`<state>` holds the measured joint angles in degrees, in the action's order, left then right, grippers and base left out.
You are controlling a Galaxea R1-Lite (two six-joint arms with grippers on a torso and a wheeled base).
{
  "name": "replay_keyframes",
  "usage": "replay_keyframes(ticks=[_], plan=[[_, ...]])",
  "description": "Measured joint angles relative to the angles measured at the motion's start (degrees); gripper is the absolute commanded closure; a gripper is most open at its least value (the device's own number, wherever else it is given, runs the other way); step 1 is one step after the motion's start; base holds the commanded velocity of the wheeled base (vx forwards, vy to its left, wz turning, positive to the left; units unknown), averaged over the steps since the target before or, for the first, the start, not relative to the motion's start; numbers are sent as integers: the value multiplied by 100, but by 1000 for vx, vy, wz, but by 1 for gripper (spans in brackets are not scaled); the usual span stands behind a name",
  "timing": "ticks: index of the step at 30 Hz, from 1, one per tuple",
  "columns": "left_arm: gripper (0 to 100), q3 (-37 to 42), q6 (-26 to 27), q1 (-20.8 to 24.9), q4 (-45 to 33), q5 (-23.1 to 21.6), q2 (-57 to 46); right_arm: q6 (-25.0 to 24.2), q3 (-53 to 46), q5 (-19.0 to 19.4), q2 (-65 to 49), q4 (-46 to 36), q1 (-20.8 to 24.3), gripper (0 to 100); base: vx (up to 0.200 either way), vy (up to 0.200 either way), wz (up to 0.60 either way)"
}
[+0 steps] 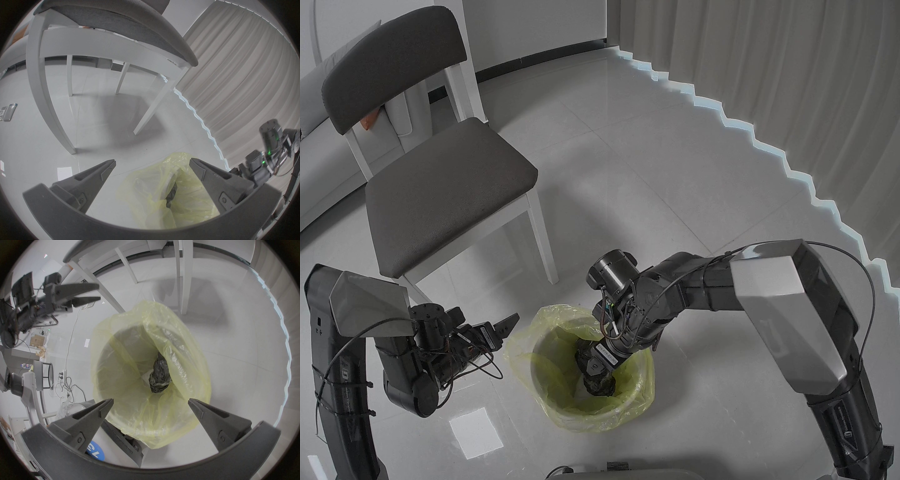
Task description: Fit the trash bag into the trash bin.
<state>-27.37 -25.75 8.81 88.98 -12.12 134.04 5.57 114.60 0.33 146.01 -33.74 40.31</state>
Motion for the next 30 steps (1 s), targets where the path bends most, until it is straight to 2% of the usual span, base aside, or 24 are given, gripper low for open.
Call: replay_keyframes(ticks=[5,11,19,23,30], plan=[[0,-201,44,9,-2,2,257,-87,0,2,-380,-173,21,0,0,0,0],[0,-789,363,-33,-5,40,855,-199,-123,7,-918,-219,-2,0,0,0,0],[0,-1359,712,-184,-30,60,1521,-232,-725,13,-1897,-189,-308,0,0,0,0],[0,-1488,1007,-204,-375,40,1627,-232,-1061,22,-2338,-169,-517,0,0,0,0],[0,-1858,1735,-201,-1486,13,1593,-190,-1673,27,-2964,-77,-694,0,0,0,0]])
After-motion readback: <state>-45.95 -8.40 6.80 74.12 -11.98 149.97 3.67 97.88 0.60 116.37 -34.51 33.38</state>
